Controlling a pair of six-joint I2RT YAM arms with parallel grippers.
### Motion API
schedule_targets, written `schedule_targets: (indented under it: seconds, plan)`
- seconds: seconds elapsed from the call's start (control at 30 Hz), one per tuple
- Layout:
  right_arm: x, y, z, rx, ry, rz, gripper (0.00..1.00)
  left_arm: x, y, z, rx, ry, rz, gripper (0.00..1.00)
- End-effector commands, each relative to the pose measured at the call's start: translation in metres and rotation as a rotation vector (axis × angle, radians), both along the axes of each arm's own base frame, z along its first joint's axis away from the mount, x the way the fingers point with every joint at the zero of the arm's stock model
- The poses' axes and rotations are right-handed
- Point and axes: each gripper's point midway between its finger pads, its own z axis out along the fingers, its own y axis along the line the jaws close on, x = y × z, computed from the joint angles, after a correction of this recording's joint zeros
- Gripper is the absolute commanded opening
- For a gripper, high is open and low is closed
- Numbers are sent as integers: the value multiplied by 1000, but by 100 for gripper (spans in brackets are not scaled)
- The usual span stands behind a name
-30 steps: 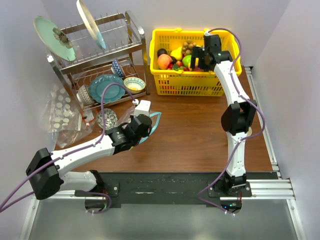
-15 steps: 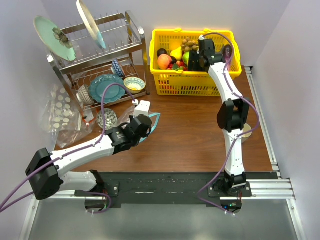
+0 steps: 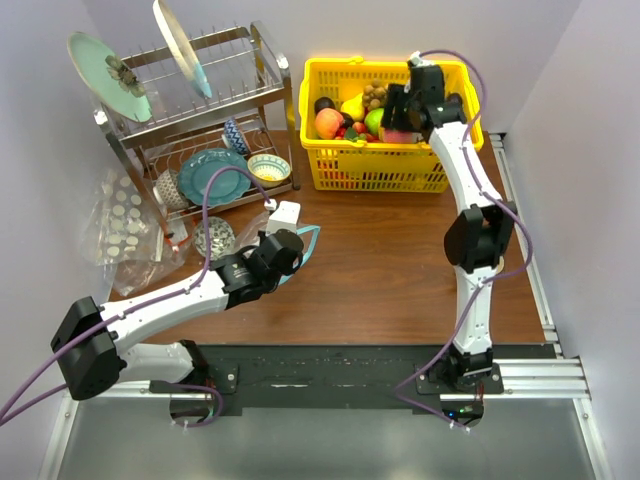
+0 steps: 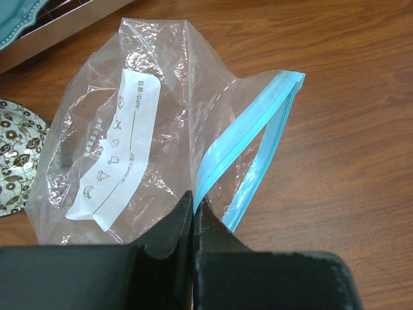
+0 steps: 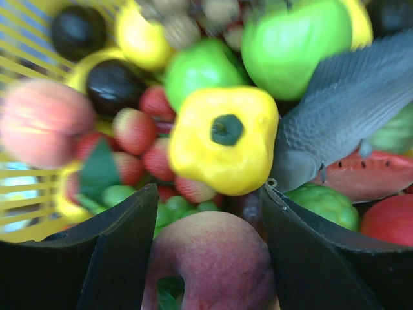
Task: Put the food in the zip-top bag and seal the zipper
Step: Pick up the fake fruit from the bin, then place the fake fruit in the zipper food storage bag.
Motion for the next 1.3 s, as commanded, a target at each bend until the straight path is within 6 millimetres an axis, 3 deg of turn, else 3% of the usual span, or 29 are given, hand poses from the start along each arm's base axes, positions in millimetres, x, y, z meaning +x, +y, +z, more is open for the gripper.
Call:
schedule_targets:
  seconds: [0.0, 0.23, 0.37, 0.4, 0.43, 0.5, 0.53, 0.57, 0.63, 0.67, 0.7, 0.73, 0.8, 0.83, 1.0, 1.13, 1.27]
  plan:
    - [-23, 3, 104, 81, -208, 24, 66, 5, -1, 22, -46, -47, 19, 0]
    - [-40, 12, 130, 144, -237, 65, 65, 4, 0, 25, -57, -51, 17, 0]
    - [-58, 29, 137, 242, -219, 137, 62, 5, -4, 31, -75, -55, 8, 0]
    - [-65, 41, 137, 301, -198, 187, 62, 7, -7, 35, -88, -61, 4, 0]
    - [-70, 46, 127, 327, -171, 204, 61, 7, -10, 35, -93, -59, -4, 0]
    - [-88, 63, 139, 420, -172, 281, 58, 10, -16, 43, -111, -68, -15, 0]
    - [-94, 68, 120, 452, -118, 294, 58, 10, -20, 43, -113, -60, -27, 0]
    - [-106, 73, 129, 483, -128, 323, 58, 11, -24, 45, -121, -58, -36, 0]
    - [-120, 88, 112, 562, -79, 379, 58, 14, -36, 54, -148, -55, -61, 0]
    - [-130, 91, 121, 582, -96, 401, 58, 15, -40, 56, -156, -51, -70, 0]
    - [-137, 97, 119, 609, -84, 417, 58, 18, -46, 67, -180, -61, -76, 0]
    - [-145, 104, 109, 623, -69, 441, 58, 19, -51, 66, -181, -48, -81, 0]
    - [-160, 110, 114, 644, -78, 472, 58, 22, -59, 79, -212, -46, -80, 0]
    - [-166, 116, 105, 651, -66, 491, 58, 25, -64, 76, -208, -35, -85, 0]
    - [-193, 120, 115, 706, -127, 557, 59, 29, -89, 93, -287, -14, -116, 0]
    - [-222, 112, 129, 726, -235, 579, 59, 30, -111, 96, -338, 23, -159, 0]
    - [-238, 104, 139, 723, -309, 572, 59, 30, -129, 103, -399, 50, -190, 0]
